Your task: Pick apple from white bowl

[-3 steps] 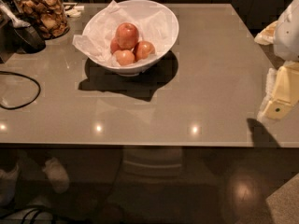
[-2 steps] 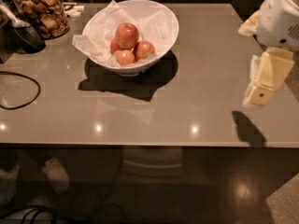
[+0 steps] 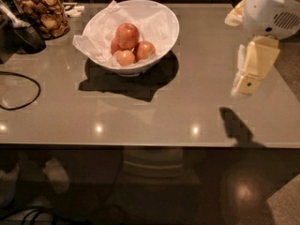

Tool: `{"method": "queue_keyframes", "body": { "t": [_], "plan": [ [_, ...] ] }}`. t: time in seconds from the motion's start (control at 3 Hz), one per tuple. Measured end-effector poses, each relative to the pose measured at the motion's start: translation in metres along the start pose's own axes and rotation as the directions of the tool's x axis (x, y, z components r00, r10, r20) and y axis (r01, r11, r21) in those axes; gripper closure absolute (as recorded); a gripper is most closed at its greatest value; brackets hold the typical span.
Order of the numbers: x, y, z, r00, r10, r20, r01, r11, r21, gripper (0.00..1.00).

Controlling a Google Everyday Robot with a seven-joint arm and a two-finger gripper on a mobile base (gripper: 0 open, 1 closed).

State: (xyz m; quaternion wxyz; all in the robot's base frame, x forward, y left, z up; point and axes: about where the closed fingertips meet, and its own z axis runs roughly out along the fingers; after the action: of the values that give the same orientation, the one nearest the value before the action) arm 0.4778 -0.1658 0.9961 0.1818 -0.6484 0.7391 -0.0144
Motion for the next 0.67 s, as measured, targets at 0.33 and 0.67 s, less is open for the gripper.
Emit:
{"method": "queue_keyframes", "body": {
  "t": [0.33, 0.67],
  "plan": [
    [-0.012, -0.007, 0.000, 1.000, 0.006, 0.027, -0.007, 0.9999, 0.014, 0.00],
    [-0.033, -0.029, 0.009, 0.999, 0.032, 0.034, -0.032, 0.9994, 0.009, 0.00]
  ]
}}
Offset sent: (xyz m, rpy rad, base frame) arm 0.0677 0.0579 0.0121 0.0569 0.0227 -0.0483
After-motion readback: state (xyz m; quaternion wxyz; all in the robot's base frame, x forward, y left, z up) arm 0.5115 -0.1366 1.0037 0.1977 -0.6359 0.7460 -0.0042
